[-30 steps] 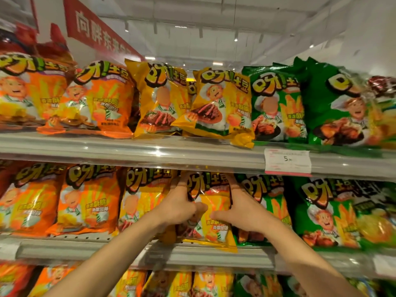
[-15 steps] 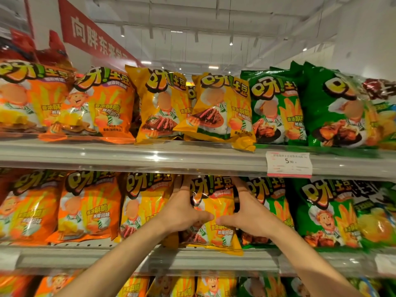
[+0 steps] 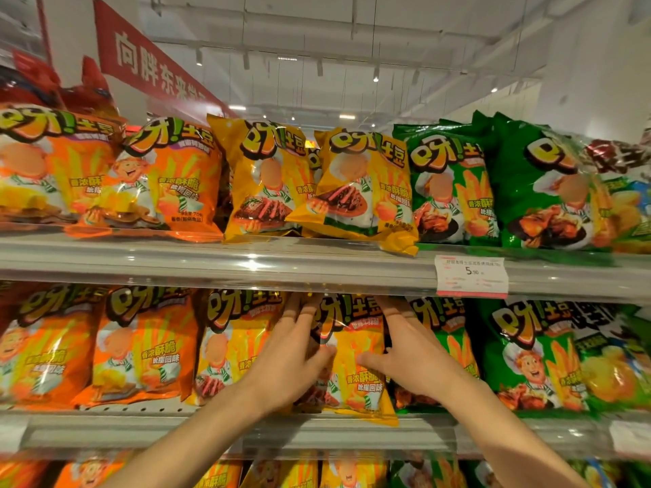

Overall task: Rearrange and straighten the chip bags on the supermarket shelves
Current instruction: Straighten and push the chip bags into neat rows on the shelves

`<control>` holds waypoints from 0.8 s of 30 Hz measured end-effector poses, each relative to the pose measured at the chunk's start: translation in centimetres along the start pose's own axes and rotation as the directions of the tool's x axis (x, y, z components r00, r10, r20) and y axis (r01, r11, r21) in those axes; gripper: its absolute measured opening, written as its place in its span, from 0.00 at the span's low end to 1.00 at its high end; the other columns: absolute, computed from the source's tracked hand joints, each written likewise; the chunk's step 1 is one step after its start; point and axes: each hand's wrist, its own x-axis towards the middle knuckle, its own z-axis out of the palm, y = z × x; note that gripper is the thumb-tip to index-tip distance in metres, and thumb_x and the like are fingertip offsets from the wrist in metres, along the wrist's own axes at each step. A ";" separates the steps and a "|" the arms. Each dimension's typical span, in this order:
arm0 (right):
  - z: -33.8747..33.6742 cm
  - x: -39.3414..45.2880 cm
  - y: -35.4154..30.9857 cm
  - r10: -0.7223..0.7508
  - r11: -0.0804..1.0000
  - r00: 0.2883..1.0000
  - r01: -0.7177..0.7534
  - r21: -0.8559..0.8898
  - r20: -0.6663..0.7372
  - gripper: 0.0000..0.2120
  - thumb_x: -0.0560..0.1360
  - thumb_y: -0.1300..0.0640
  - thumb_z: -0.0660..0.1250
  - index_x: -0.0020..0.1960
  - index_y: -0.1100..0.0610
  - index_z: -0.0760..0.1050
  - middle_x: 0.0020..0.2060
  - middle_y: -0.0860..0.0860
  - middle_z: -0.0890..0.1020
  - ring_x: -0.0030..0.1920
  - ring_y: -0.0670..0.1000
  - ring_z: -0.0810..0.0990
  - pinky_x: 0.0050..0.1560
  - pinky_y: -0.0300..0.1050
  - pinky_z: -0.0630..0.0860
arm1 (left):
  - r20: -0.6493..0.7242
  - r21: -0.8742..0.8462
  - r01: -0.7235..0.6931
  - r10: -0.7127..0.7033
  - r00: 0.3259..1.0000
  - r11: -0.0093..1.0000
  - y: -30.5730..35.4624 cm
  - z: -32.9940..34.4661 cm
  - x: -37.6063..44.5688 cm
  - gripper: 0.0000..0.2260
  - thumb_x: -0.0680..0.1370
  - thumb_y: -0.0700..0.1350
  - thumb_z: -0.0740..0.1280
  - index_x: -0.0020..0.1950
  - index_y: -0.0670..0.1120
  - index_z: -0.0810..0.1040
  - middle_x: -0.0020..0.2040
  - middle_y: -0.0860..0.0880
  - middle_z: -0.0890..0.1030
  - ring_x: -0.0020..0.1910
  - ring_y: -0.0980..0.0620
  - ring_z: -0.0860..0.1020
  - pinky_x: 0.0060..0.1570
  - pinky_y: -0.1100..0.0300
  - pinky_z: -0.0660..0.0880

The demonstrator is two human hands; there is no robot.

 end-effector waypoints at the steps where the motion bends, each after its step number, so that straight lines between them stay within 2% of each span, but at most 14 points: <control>1: -0.2 -0.4 -0.4 -0.011 0.998 0.998 0.007 -0.063 -0.060 0.33 0.74 0.36 0.68 0.71 0.54 0.66 0.64 0.55 0.73 0.64 0.56 0.74 0.60 0.48 0.75 | -0.055 0.045 -0.040 0.042 0.998 0.998 -0.7 -0.1 -0.4 0.25 0.81 0.54 0.63 0.76 0.49 0.62 0.66 0.47 0.69 0.66 0.49 0.71 0.63 0.58 0.71; 4: 0.2 -1.2 -2.1 -0.082 0.965 0.968 0.017 -0.262 -0.238 0.29 0.79 0.36 0.57 0.69 0.57 0.70 0.59 0.58 0.76 0.61 0.59 0.75 0.58 0.50 0.74 | -0.234 0.275 -0.091 0.159 0.959 0.957 -3.4 -0.3 -0.9 0.18 0.79 0.45 0.66 0.69 0.45 0.72 0.59 0.43 0.76 0.57 0.43 0.76 0.55 0.52 0.75; 6: 1.8 -0.9 -3.1 -0.129 0.940 0.944 0.018 -0.342 -0.304 0.29 0.80 0.36 0.56 0.66 0.58 0.75 0.54 0.60 0.80 0.57 0.61 0.78 0.57 0.55 0.75 | -0.335 0.380 -0.022 0.159 0.929 0.925 -4.6 -0.7 -0.7 0.15 0.78 0.48 0.62 0.62 0.44 0.77 0.54 0.42 0.79 0.53 0.40 0.77 0.51 0.47 0.75; 8: 3.7 -0.1 -3.7 -0.126 0.939 0.940 0.009 -0.345 -0.317 0.30 0.79 0.35 0.53 0.61 0.58 0.78 0.51 0.60 0.82 0.54 0.63 0.80 0.58 0.61 0.75 | -0.324 0.409 0.045 0.099 0.941 0.911 -5.5 -0.8 -0.5 0.19 0.79 0.53 0.56 0.61 0.45 0.79 0.57 0.41 0.80 0.57 0.39 0.76 0.56 0.45 0.71; 11: 5.7 0.6 -4.3 -0.072 0.948 0.968 -0.009 -0.317 -0.240 0.33 0.79 0.35 0.48 0.67 0.56 0.76 0.60 0.61 0.80 0.64 0.65 0.76 0.68 0.70 0.65 | -0.264 0.421 0.062 0.057 0.963 0.905 -7.0 -0.6 -0.6 0.23 0.82 0.58 0.51 0.66 0.50 0.78 0.67 0.44 0.77 0.69 0.42 0.71 0.67 0.43 0.65; 15: 6.5 1.1 -4.4 -0.083 0.933 0.959 -0.020 -0.360 -0.270 0.28 0.79 0.38 0.53 0.65 0.55 0.78 0.57 0.61 0.83 0.62 0.65 0.77 0.69 0.74 0.61 | -0.210 0.417 0.019 0.076 0.975 0.909 -8.0 -0.3 -0.5 0.24 0.83 0.59 0.48 0.72 0.53 0.72 0.74 0.48 0.70 0.77 0.46 0.62 0.74 0.42 0.57; 21: 7.1 1.4 -5.2 -0.109 0.927 0.952 -0.007 -0.375 -0.287 0.25 0.80 0.39 0.54 0.58 0.54 0.81 0.50 0.60 0.85 0.54 0.64 0.82 0.61 0.72 0.71 | -0.203 0.434 -0.007 0.105 0.974 0.901 -8.8 -0.4 -0.5 0.23 0.83 0.58 0.48 0.75 0.53 0.69 0.76 0.47 0.67 0.79 0.45 0.58 0.76 0.39 0.52; 24: 7.3 1.5 -5.2 -0.128 0.927 0.946 0.008 -0.375 -0.297 0.24 0.80 0.40 0.54 0.56 0.54 0.82 0.48 0.59 0.85 0.52 0.64 0.83 0.59 0.72 0.72 | -0.200 0.444 -0.011 0.111 0.973 0.896 -8.9 -0.3 -0.5 0.23 0.83 0.58 0.49 0.75 0.54 0.68 0.76 0.46 0.68 0.78 0.44 0.59 0.75 0.39 0.52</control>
